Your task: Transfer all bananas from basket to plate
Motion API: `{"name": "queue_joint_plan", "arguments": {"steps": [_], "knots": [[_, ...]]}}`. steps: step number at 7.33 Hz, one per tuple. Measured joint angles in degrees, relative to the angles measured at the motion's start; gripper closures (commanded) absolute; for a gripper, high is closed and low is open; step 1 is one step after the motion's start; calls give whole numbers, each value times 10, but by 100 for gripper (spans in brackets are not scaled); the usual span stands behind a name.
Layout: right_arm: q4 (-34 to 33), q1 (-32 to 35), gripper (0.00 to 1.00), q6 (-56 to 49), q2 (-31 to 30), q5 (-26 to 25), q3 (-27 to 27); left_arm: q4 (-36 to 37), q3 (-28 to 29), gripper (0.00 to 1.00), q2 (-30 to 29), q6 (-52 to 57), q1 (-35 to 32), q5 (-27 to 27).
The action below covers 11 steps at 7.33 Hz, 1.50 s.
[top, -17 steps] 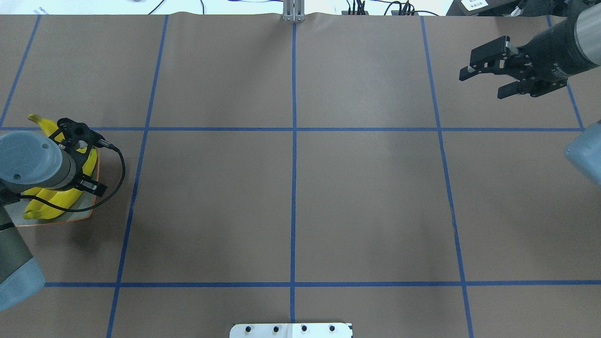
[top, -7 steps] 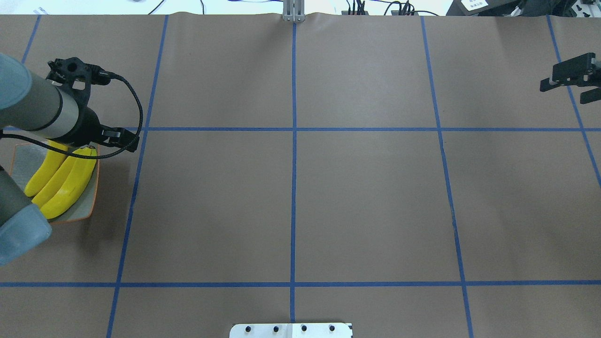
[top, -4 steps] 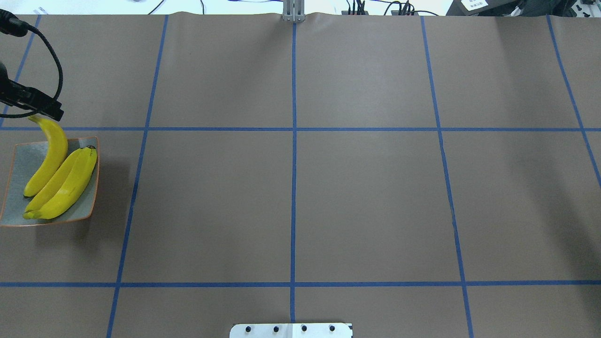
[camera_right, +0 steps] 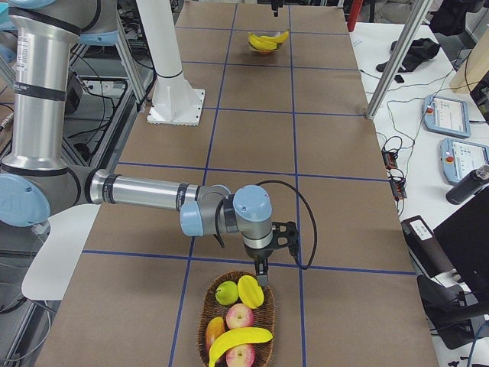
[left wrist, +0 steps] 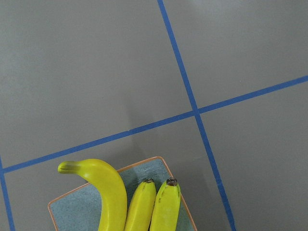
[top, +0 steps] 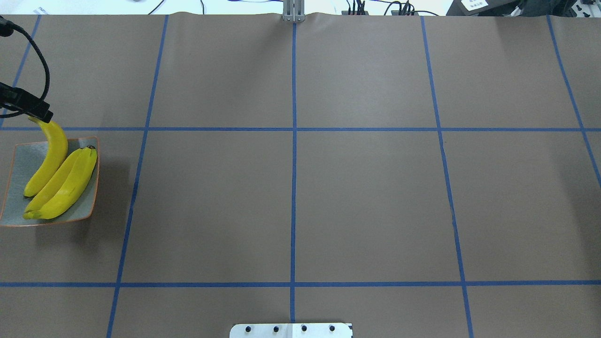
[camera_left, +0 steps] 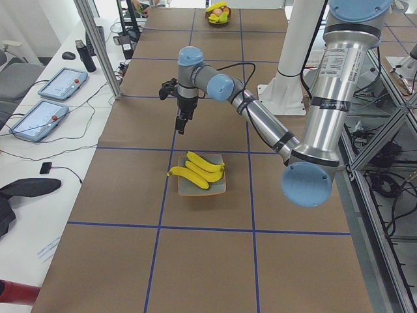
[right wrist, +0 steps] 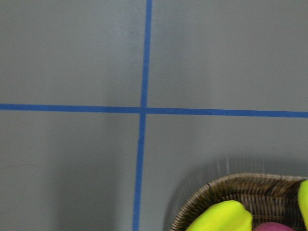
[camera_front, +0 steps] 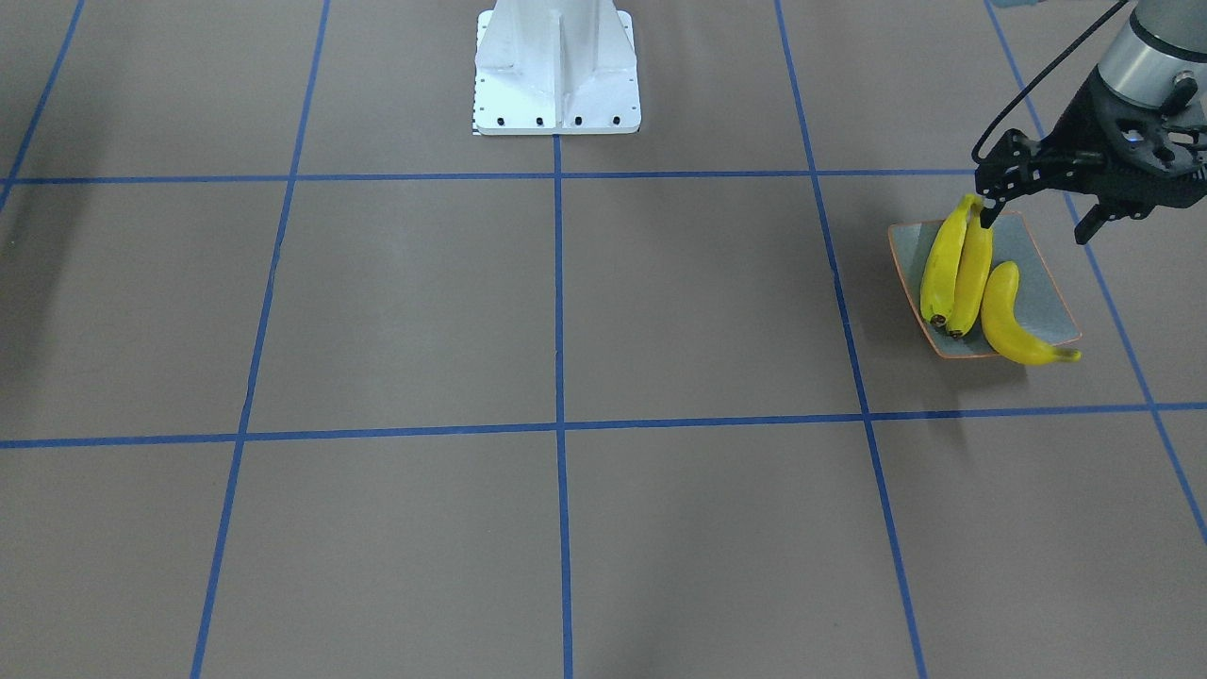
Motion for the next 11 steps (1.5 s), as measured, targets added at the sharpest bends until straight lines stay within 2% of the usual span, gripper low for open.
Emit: {"name": "queue_joint_plan", "arguments": {"steps": [2,4,8,11], "knots": [[3,2,0,-122,-23,-51,-36,-3,0,1,11,1,-6,-17],[8,4,0,-201,-18,-75,-95,-4,0,1,13,0,-6,-20],[9,4,2,-240,-6,-118,-135,-4,-1,1,12,-4,-5,-21],[9,4,3,-233,30,-131,-183,-4,-2,1,11,-4,-5,-21]]}}
